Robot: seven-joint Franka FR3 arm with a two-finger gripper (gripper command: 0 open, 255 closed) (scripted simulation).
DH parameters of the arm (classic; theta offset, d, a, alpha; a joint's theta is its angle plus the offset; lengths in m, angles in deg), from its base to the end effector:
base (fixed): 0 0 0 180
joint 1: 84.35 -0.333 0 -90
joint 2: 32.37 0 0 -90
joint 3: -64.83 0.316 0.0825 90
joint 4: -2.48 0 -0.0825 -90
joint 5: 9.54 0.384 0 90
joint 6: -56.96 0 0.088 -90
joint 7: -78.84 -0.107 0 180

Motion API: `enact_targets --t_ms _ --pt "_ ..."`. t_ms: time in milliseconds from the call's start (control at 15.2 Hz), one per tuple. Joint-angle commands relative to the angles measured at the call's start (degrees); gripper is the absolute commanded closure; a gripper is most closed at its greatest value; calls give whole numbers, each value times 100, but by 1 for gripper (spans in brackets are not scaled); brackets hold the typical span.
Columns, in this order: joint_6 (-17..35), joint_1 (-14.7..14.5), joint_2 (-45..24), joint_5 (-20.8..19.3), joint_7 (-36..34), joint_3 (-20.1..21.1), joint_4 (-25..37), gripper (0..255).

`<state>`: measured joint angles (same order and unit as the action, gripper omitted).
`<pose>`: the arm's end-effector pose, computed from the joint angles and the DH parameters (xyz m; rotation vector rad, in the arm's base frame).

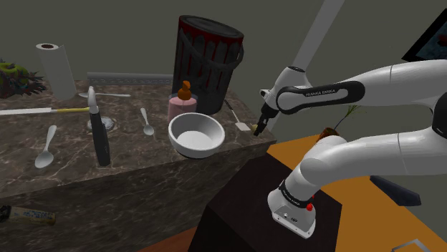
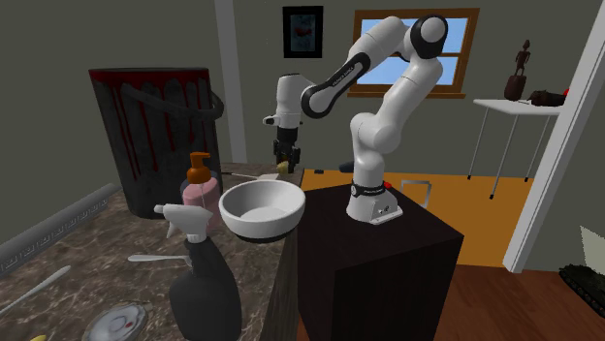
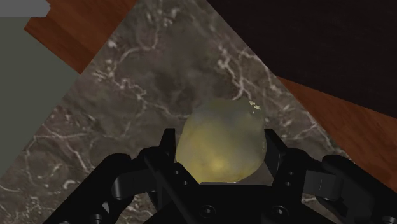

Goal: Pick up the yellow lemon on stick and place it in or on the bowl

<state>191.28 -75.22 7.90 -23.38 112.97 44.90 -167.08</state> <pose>0.2759 -0.1319 0.3394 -3.0963 -0.5040 -0.1362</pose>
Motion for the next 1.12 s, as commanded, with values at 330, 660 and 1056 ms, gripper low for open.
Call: enact_targets --t_ms 330,660,1056 --pt "2 0 -1 0 0 -1 0 255" --pt "-562 -12 340 77 -13 104 227 255" --pt "-1179 -40 641 175 -26 221 548 255"
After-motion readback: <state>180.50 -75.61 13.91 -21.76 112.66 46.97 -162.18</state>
